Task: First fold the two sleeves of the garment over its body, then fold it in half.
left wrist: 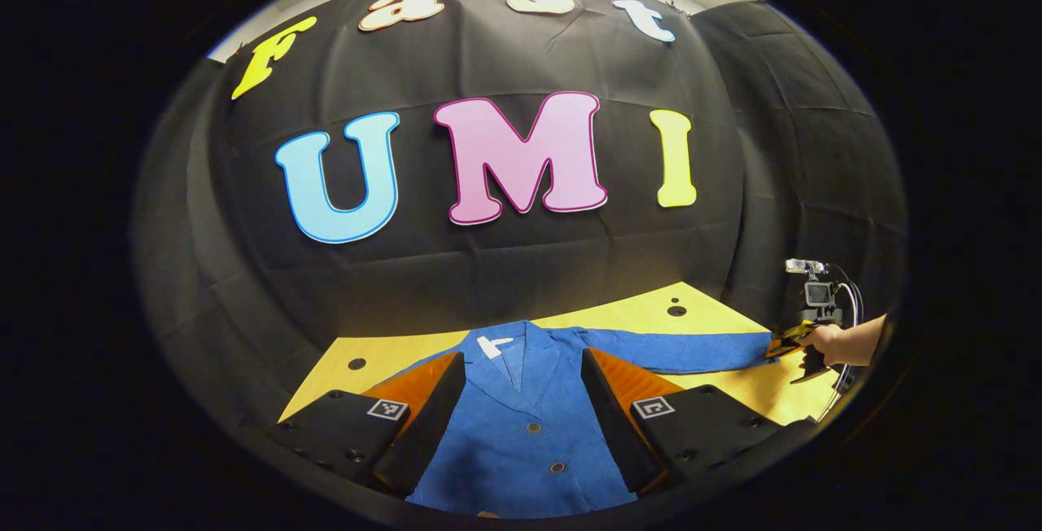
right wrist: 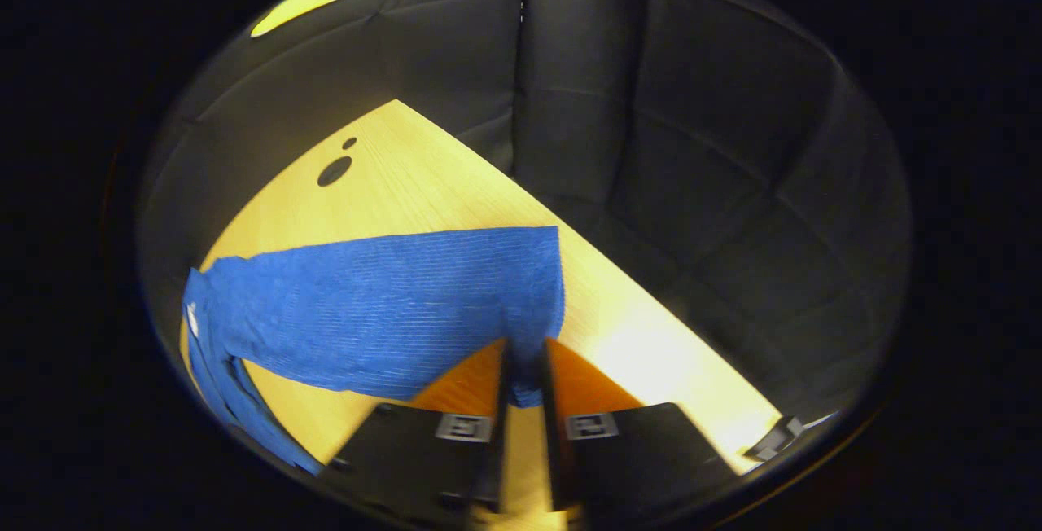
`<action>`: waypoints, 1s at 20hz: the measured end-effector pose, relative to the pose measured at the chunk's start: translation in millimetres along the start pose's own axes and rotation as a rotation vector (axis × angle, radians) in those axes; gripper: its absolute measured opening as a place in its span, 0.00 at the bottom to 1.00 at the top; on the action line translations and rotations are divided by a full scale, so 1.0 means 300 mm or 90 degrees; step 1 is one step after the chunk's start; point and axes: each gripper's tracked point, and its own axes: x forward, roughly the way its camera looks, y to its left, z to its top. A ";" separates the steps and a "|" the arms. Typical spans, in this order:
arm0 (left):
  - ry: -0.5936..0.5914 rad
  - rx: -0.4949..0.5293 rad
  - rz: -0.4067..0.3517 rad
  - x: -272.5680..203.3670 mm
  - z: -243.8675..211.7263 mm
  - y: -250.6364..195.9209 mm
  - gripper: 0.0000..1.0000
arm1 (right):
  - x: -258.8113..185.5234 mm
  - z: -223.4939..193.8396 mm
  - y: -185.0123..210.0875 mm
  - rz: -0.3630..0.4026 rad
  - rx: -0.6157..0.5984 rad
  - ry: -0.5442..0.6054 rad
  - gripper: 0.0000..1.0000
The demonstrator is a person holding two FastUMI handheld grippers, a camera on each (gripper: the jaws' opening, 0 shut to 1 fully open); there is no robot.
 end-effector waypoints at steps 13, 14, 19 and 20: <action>0.015 -0.091 0.084 -0.118 -0.041 0.179 0.82 | -0.340 0.132 0.491 0.215 -0.133 -0.120 0.01; 0.014 -0.117 0.100 -0.131 -0.043 0.214 0.82 | -0.379 0.106 0.609 0.251 -0.146 -0.115 0.01; 0.019 -0.168 0.229 -0.270 -0.118 0.500 0.82 | -0.596 -0.349 1.330 0.456 -0.297 -0.016 0.01; 0.024 -0.180 0.251 -0.313 -0.149 0.551 0.82 | -0.634 -0.457 1.463 0.487 -0.326 0.010 0.01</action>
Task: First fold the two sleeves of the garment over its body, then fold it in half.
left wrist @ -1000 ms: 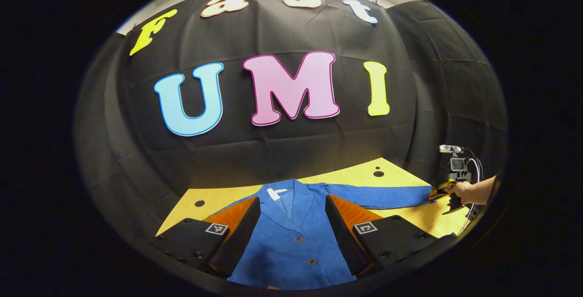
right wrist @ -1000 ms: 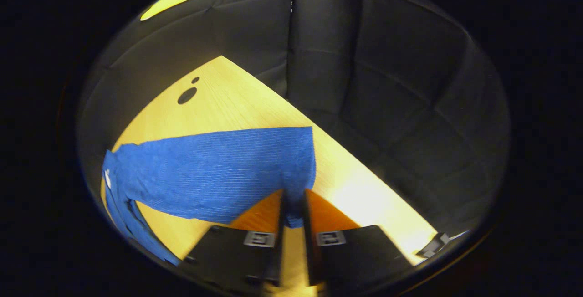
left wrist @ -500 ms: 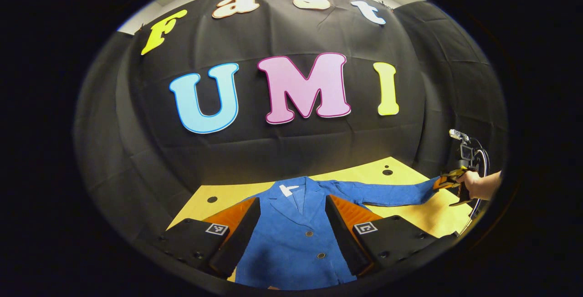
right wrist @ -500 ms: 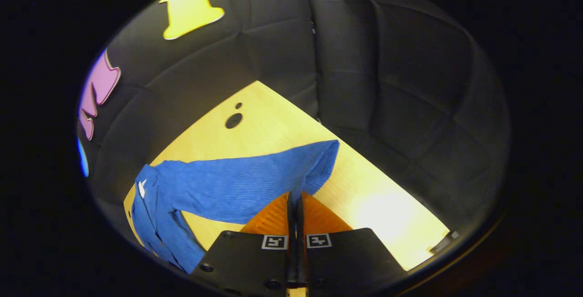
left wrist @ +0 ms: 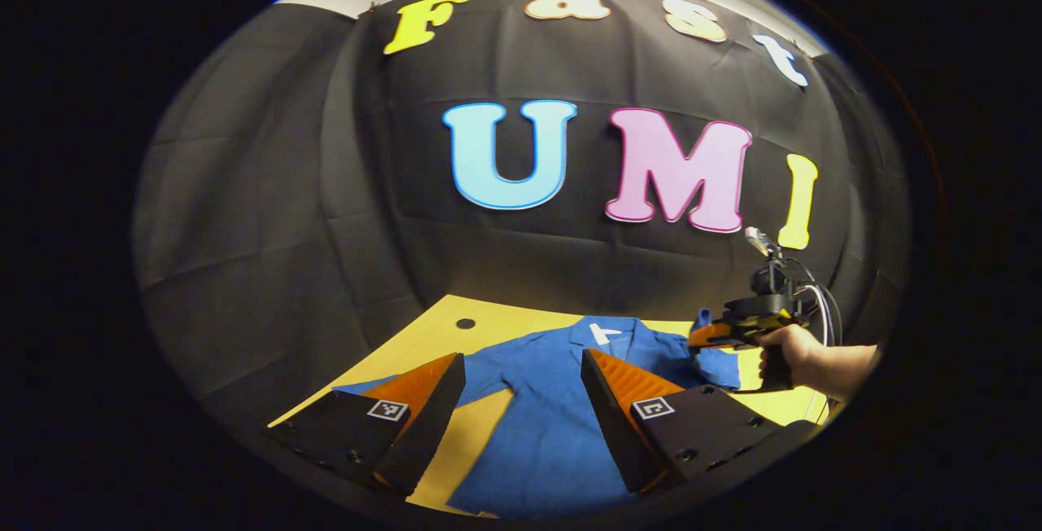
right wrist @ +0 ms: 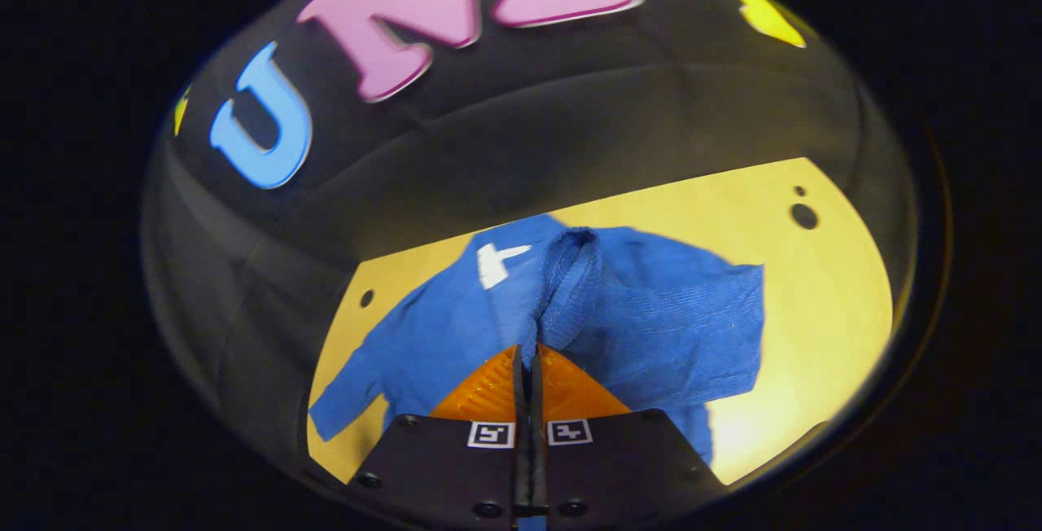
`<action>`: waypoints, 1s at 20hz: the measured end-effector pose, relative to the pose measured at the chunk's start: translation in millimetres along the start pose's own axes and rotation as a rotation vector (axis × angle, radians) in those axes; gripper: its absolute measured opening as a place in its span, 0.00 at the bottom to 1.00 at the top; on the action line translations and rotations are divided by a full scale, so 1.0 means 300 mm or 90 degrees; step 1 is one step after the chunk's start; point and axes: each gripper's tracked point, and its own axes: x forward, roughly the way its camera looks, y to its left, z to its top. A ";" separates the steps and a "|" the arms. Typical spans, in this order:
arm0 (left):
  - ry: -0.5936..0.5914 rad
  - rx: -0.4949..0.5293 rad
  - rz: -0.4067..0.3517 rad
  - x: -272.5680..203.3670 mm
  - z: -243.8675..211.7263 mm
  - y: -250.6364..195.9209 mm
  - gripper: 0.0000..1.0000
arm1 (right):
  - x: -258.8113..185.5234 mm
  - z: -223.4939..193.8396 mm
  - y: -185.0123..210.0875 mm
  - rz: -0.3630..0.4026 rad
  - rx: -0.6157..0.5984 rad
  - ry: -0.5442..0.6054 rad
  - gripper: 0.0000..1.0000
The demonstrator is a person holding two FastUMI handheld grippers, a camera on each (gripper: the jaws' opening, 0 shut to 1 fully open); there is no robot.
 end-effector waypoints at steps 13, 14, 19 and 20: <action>0.099 -0.081 0.114 0.177 -0.326 0.495 0.85 | 0.316 -0.250 0.404 0.046 -0.076 0.024 0.98; 0.111 -0.090 0.146 0.218 -0.363 0.585 0.84 | 0.194 -0.169 0.382 0.044 -0.106 -0.047 0.98; 0.250 -0.107 0.241 0.409 -0.641 0.840 0.85 | -0.291 -0.036 0.199 0.026 -0.215 -0.208 0.98; 0.277 -0.102 0.246 0.431 -0.679 0.864 0.85 | -0.376 -0.018 0.144 0.014 -0.237 -0.224 0.98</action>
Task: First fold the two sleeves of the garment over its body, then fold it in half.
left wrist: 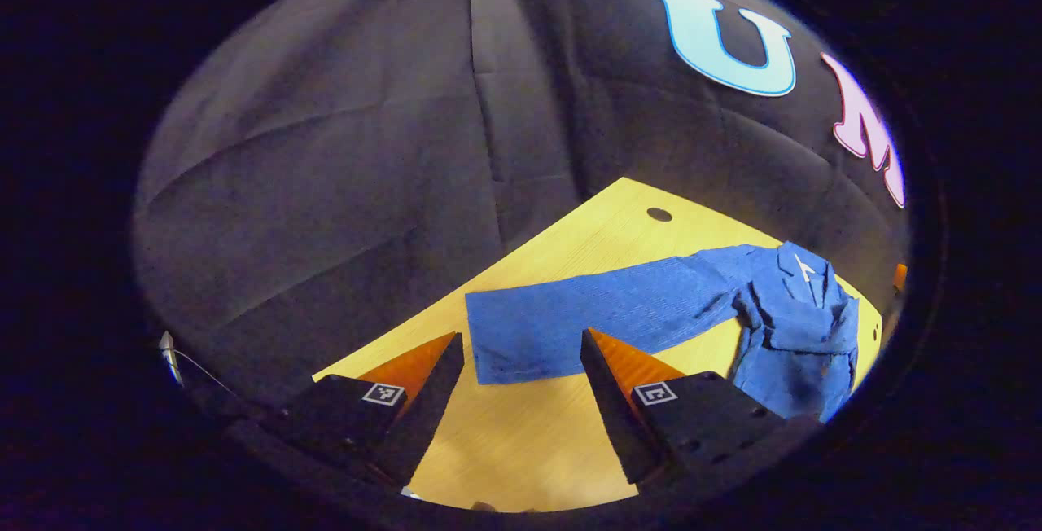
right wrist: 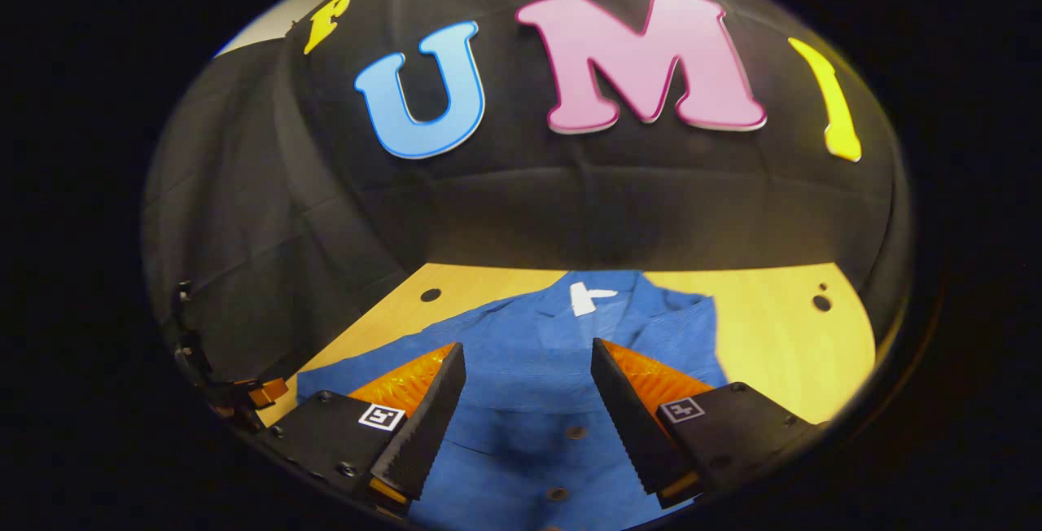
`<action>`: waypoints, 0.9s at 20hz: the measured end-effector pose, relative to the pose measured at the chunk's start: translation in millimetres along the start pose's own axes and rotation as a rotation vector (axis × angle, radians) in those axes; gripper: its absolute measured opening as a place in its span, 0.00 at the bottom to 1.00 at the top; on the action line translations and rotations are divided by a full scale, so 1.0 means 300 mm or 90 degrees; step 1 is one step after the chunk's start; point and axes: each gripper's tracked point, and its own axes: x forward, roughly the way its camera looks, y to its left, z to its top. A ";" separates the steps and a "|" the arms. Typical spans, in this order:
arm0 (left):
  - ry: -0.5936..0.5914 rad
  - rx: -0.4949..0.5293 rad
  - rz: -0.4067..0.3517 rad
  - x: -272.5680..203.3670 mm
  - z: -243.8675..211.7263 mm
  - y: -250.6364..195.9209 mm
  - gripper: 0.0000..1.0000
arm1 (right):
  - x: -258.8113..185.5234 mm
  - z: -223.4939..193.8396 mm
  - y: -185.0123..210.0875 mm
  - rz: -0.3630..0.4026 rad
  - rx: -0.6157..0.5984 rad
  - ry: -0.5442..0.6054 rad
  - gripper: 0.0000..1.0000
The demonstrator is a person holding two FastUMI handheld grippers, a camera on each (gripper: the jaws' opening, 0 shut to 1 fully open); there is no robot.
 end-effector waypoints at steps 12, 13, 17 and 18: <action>0.208 -0.038 -0.007 0.193 -0.106 0.028 0.83 | -0.602 0.162 -0.411 -0.175 -0.038 -0.023 0.98; 0.226 -0.040 -0.023 0.203 -0.102 0.002 0.71 | -0.611 0.160 -0.403 -0.176 -0.009 -0.021 0.98; 0.198 -0.105 -0.071 0.208 -0.068 -0.045 0.12 | -0.670 0.203 -0.430 -0.199 0.026 -0.052 0.98; 0.192 -0.117 -0.087 0.221 -0.070 -0.046 0.04 | -0.686 0.205 -0.448 -0.208 0.034 -0.054 0.97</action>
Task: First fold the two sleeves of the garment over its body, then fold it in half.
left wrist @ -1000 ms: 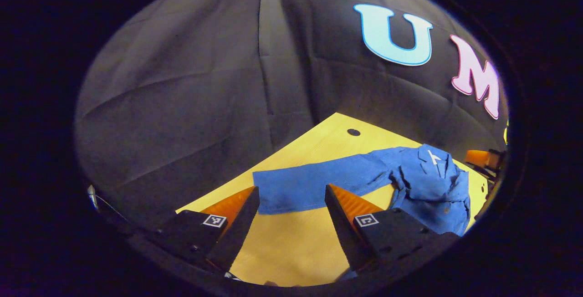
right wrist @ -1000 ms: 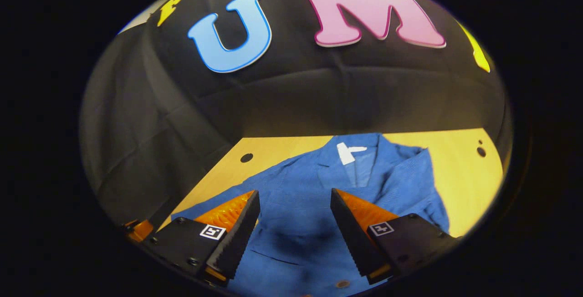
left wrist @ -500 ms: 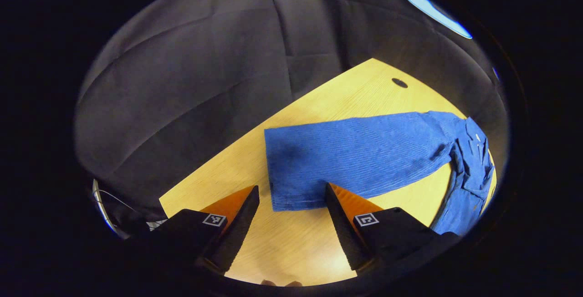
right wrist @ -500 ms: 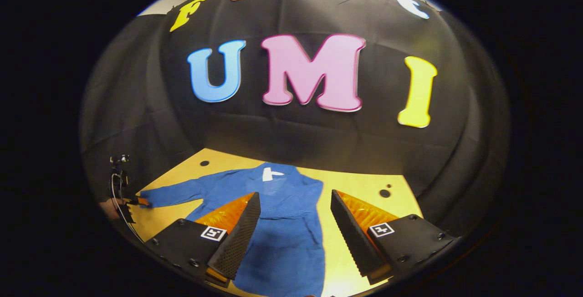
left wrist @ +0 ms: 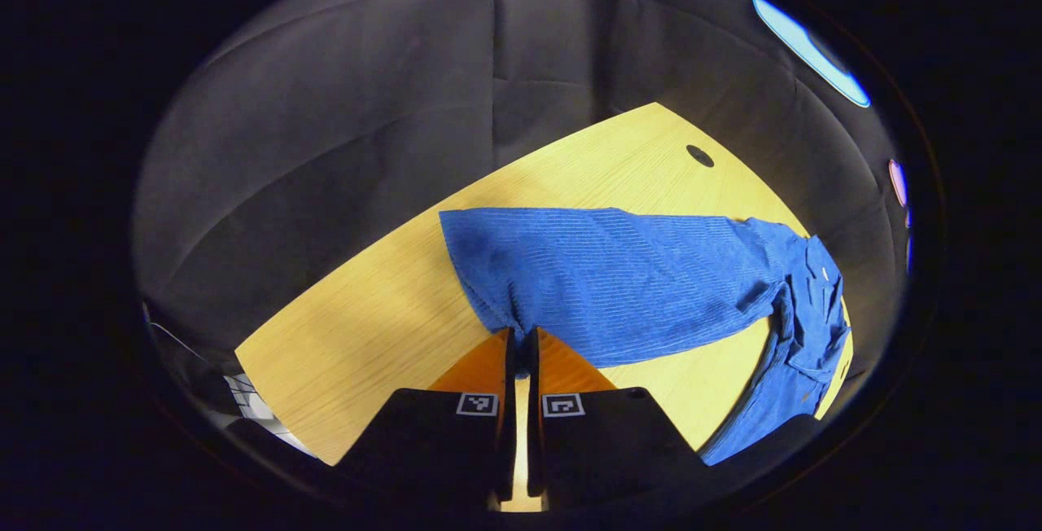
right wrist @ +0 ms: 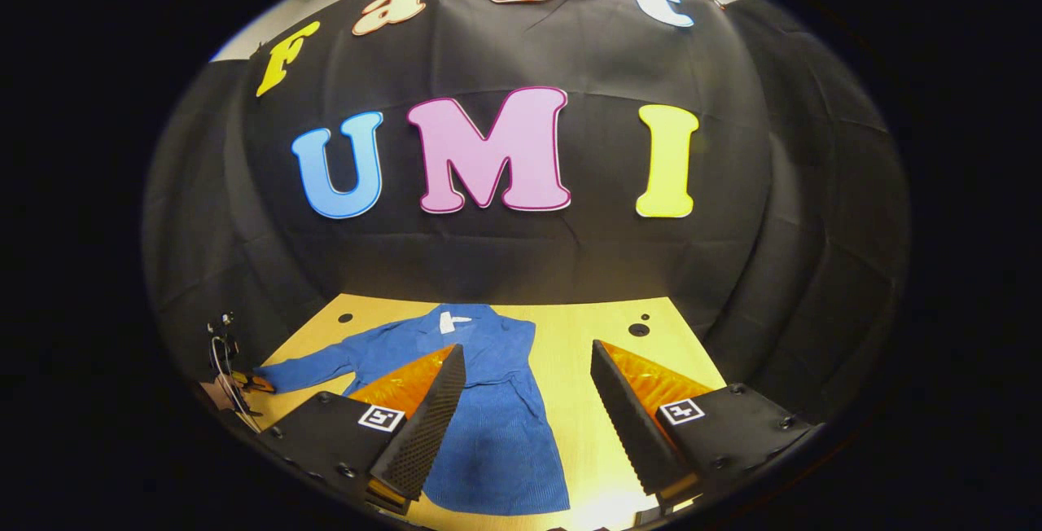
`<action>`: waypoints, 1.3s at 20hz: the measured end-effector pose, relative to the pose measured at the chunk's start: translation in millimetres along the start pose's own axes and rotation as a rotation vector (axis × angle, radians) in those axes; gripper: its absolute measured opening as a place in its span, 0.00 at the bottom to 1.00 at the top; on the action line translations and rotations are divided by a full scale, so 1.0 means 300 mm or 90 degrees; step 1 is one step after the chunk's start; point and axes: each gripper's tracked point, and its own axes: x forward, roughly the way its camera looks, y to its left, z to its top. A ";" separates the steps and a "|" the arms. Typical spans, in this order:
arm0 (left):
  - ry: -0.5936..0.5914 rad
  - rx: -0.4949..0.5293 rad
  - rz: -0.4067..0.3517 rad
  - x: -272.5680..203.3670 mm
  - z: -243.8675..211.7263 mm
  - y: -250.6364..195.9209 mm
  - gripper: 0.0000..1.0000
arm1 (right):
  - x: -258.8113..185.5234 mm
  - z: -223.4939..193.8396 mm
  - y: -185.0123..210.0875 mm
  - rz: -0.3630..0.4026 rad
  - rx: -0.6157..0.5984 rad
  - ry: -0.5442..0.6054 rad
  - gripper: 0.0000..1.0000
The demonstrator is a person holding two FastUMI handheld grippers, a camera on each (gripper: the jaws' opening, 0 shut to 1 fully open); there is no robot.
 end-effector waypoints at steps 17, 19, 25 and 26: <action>-0.034 0.196 -0.450 -0.465 -0.332 -1.587 0.00 | 0.012 -0.045 -0.445 -0.113 0.001 -0.006 0.98; -0.003 0.224 -0.470 -0.447 -0.442 -1.766 0.00 | -0.023 -0.040 -0.545 -0.147 0.005 -0.010 0.98; 0.063 0.244 -0.481 -0.349 -0.670 -2.073 0.33 | -0.187 -0.166 -0.725 -0.244 0.052 0.023 0.97; 0.057 0.255 -0.472 -0.332 -0.669 -2.074 0.59 | -0.195 -0.184 -0.721 -0.245 0.062 0.028 0.98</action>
